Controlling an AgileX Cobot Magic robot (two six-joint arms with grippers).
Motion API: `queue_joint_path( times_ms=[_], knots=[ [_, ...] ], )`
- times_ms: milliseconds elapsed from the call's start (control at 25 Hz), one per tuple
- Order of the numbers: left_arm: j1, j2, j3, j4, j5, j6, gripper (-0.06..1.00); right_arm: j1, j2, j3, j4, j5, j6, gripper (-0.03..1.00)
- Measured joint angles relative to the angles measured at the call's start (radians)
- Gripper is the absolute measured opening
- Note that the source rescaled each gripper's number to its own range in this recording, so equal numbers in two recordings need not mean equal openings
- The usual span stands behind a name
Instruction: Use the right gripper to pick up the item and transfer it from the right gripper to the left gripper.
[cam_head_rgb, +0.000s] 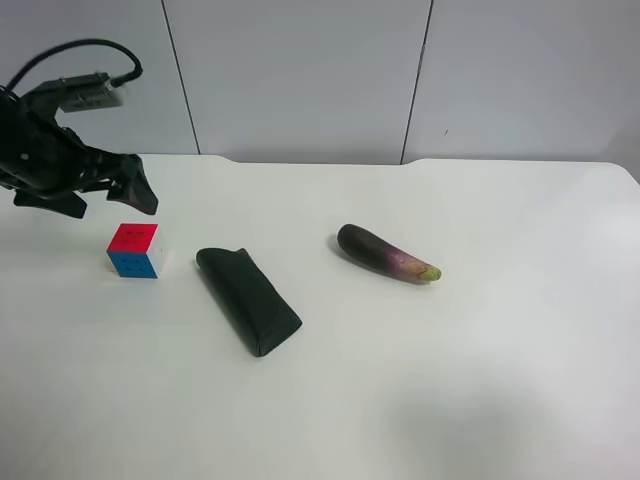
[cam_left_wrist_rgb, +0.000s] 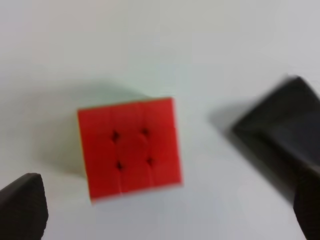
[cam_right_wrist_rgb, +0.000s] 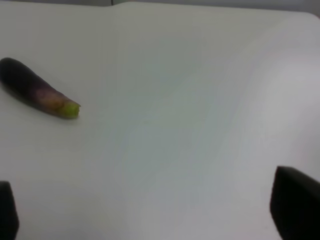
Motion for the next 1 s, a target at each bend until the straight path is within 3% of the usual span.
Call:
queue_joint_path(
  times_ms=[320, 640, 800, 1000],
  knots=[
    [0.0, -0.3, 0.0, 0.001, 0.295, 0.0, 1.0, 0.0, 0.0, 0.0, 0.0, 0.0, 0.0, 1.0],
    [0.0, -0.551, 0.0, 0.002, 0.497, -0.001, 1.0, 0.0, 0.0, 0.0, 0.0, 0.0, 0.0, 1.0],
    [0.0, -0.653, 0.014, 0.002, 0.577, -0.003, 1.0, 0.0, 0.0, 0.0, 0.0, 0.0, 0.0, 1.0],
    [0.0, -0.784, 0.065, 0.002, 0.59, -0.005, 1.0, 0.0, 0.0, 0.0, 0.0, 0.0, 0.0, 1.0]
  ],
)
